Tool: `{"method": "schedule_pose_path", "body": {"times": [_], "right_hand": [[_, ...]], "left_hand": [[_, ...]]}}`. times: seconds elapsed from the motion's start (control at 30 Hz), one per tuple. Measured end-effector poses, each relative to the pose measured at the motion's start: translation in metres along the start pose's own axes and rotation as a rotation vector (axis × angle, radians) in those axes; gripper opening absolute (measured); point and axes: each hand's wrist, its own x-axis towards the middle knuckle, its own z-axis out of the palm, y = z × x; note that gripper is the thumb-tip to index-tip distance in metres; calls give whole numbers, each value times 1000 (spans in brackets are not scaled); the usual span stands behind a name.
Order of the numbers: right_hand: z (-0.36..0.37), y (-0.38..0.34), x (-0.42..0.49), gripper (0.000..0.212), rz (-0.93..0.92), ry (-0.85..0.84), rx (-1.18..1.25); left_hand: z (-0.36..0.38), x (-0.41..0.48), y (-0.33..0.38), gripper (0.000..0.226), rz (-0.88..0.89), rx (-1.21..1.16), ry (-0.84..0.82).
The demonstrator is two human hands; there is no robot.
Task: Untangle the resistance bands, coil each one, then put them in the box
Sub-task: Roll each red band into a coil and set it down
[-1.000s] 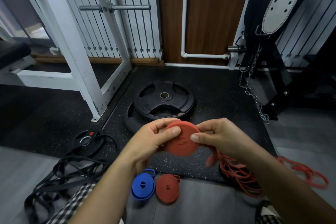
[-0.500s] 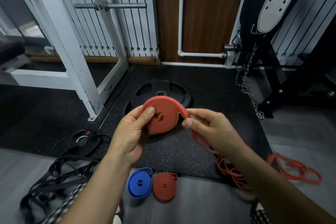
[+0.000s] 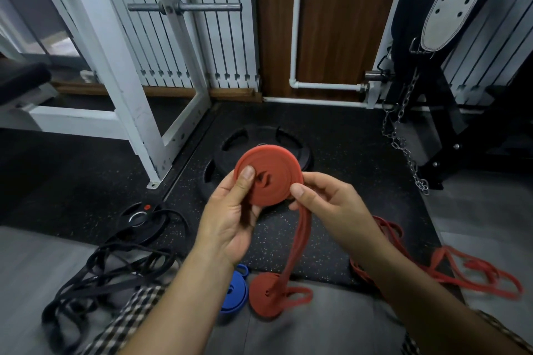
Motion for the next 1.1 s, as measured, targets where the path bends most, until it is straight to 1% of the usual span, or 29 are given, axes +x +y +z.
{"method": "schedule_pose_path", "body": {"times": [0.13, 0.23, 0.27, 0.33, 0.37, 0.43, 0.5, 0.57, 0.63, 0.73, 0.8, 0.93, 1.0, 1.1], "right_hand": [[5, 5, 1, 15, 20, 106, 132], [-4, 6, 3, 14, 58, 97, 109], [-10, 5, 5, 13, 64, 86, 79], [-26, 1, 7, 11, 67, 68, 8], [-33, -1, 8, 11, 69, 54, -40], [-44, -4, 8, 10, 78, -4, -188], [-46, -7, 5, 11, 76, -109, -338], [-42, -9, 3, 15, 63, -171, -372], [-39, -10, 3, 13, 55, -126, -307], [-38, -8, 3, 8, 115, -57, -100], [-35, -1, 3, 8, 149, -45, -65], [-17, 8, 2, 8, 171, 11, 98], [-14, 8, 3, 10, 169, 23, 113], [-23, 7, 5, 12, 170, 19, 5]], "left_hand": [[2, -3, -18, 33, -68, -142, 9], [2, -1, -25, 38, -128, -176, -1], [1, 0, -26, 37, -149, -128, -27], [1, 3, -24, 37, -180, 81, -83], [1, 4, -22, 38, -166, 212, -106], [-1, 5, -18, 43, -80, 429, -139], [-1, 5, -14, 43, -30, 541, -181], [1, 3, -14, 32, -26, 580, -237], [3, 2, -18, 24, -18, 539, -211], [4, 5, -22, 24, -5, 382, -132], [5, 7, -22, 24, -18, 258, -81], [4, 7, -25, 14, -50, 82, 6], [4, 8, -27, 13, -60, 66, 27], [5, 9, -24, 15, -35, 197, -21]]}}
